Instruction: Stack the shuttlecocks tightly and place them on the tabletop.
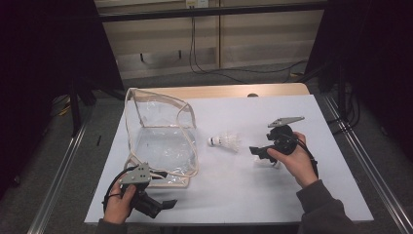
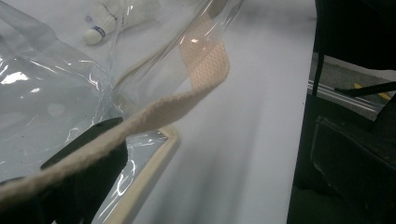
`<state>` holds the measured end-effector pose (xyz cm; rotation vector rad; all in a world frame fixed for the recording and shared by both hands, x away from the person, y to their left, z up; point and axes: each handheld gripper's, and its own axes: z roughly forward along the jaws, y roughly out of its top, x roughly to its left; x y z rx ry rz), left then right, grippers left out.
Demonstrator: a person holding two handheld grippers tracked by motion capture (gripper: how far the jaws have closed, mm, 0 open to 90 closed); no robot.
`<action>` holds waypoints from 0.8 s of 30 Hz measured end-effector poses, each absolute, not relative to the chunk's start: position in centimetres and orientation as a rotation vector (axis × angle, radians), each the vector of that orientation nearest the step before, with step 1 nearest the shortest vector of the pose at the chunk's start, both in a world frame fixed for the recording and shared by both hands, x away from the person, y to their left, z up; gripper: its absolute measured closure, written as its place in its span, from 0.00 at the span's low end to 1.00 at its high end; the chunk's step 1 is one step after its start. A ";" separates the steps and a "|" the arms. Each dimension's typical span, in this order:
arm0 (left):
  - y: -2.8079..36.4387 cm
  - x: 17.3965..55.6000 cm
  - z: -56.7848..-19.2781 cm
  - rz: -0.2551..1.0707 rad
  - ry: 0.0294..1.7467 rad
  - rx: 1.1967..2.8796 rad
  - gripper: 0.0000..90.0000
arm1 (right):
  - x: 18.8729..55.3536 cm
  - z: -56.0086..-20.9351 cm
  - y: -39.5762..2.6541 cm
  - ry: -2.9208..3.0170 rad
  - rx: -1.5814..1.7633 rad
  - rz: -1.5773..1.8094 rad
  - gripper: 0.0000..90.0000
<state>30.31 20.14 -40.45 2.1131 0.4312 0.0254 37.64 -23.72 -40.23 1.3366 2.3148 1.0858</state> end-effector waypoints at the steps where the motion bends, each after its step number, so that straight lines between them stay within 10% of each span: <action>1: 20.1 30.3 -40.5 0.025 0.431 2.114 0.04 | 37.5 -40.3 -23.8 2.306 1.346 1.085 0.12; 24: 20.2 30.3 -40.4 0.029 0.430 2.115 0.04 | 36.9 -41.3 -24.9 2.245 1.371 1.085 0.15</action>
